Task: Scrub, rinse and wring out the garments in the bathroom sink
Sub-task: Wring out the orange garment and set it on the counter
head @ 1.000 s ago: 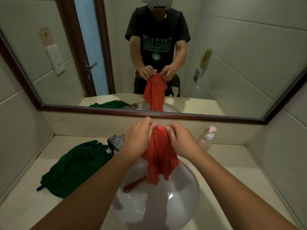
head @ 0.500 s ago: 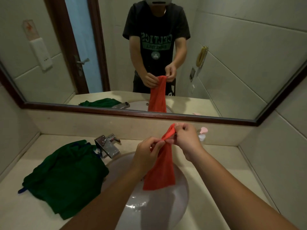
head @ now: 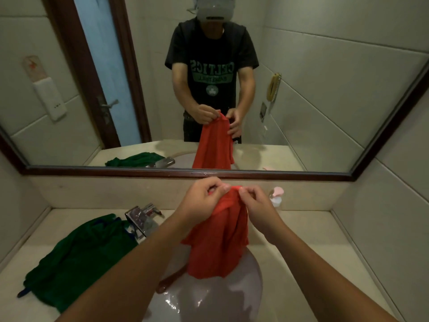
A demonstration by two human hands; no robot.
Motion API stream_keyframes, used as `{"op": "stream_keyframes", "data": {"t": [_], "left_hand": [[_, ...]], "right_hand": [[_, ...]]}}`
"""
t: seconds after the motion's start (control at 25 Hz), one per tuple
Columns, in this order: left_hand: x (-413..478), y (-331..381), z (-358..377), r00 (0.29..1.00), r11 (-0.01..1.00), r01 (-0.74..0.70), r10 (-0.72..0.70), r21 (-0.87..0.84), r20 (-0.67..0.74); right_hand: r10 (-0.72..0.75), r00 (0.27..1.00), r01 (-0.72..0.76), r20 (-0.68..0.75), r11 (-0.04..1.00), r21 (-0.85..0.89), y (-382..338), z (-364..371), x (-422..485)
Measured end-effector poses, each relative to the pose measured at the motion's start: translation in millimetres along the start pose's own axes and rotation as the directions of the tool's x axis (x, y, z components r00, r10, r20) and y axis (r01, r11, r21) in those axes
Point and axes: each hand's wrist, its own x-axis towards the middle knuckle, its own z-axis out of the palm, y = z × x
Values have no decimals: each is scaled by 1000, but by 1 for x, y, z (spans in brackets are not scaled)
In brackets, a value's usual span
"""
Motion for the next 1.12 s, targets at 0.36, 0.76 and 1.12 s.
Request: {"op": "stream_keyframes", "data": {"t": [0.36, 0.76, 1.12], "left_hand": [[24, 12, -33, 973, 917, 228, -227, -326, 43], [6, -19, -19, 953, 899, 209, -275, -384, -127], [43, 34, -29, 999, 986, -13, 8, -168, -36]], "right_hand": [[-140, 963, 67, 229, 952, 299, -18, 18, 16], [-150, 977, 96, 152, 943, 317, -18, 19, 31], [-159, 979, 115, 128, 948, 297, -45, 10, 19]]}}
